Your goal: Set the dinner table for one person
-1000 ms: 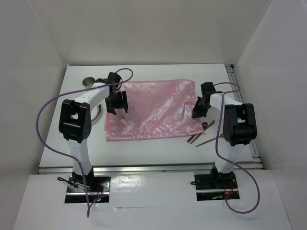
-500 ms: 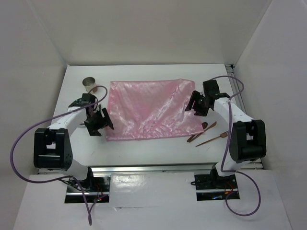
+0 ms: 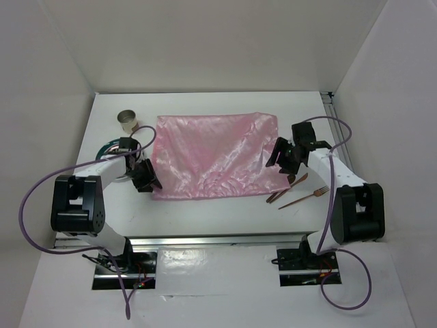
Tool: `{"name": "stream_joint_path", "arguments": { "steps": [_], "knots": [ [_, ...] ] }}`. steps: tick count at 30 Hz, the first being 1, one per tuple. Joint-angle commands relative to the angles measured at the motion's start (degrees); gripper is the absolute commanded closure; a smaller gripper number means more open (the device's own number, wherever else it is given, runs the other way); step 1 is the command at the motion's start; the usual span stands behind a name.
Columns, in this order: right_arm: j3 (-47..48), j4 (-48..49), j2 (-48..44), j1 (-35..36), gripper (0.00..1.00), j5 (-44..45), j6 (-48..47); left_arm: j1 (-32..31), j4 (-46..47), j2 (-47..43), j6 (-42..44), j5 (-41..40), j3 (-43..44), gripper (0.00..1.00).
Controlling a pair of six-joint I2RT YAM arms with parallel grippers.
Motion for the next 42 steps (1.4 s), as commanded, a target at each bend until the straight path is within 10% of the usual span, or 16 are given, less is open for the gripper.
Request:
{"name": "stream_joint_path", "arguments": {
  "steps": [1, 6, 34, 42],
  "knots": [
    [-0.7, -1.9, -2.8, -0.9, 0.31, 0.7, 0.7, 0.0, 1.1, -0.5, -0.1, 2.0, 0.9, 0.52],
    [-0.7, -3.9, -2.8, -3.4, 0.31, -1.4, 1.9, 0.0, -3.8, -1.5, 1.1, 1.8, 7.0, 1.0],
    [-13.0, 0.9, -2.3, -6.9, 0.44, 2.8, 7.2, 0.0, -9.7, -2.5, 1.6, 6.3, 21.5, 1.0],
    [-11.9, 2.7, -2.3, -6.9, 0.9, 4.6, 6.7, 0.0, -9.7, -2.0, 1.6, 6.3, 22.1, 1.0]
  ]
}}
